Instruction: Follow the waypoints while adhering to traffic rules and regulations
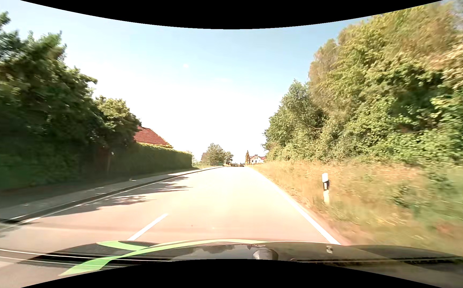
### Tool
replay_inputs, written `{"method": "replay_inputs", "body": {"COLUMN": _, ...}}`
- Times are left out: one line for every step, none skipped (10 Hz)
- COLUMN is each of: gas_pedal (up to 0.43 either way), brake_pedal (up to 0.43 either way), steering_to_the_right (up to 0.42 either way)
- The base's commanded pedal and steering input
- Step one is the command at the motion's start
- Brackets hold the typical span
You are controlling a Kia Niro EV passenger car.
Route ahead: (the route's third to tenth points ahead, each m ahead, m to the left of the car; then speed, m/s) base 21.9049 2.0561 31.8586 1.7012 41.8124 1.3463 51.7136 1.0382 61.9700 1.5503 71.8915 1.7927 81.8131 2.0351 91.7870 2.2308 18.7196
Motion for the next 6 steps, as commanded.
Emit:
{"method": "replay_inputs", "body": {"gas_pedal": 0.177, "brake_pedal": 0.0, "steering_to_the_right": -0.004}}
{"method": "replay_inputs", "body": {"gas_pedal": 0.177, "brake_pedal": 0.0, "steering_to_the_right": -0.004}}
{"method": "replay_inputs", "body": {"gas_pedal": 0.169, "brake_pedal": 0.0, "steering_to_the_right": -0.004}}
{"method": "replay_inputs", "body": {"gas_pedal": 0.15, "brake_pedal": 0.0, "steering_to_the_right": -0.004}}
{"method": "replay_inputs", "body": {"gas_pedal": 0.138, "brake_pedal": 0.0, "steering_to_the_right": -0.004}}
{"method": "replay_inputs", "body": {"gas_pedal": 0.13, "brake_pedal": 0.0, "steering_to_the_right": -0.004}}
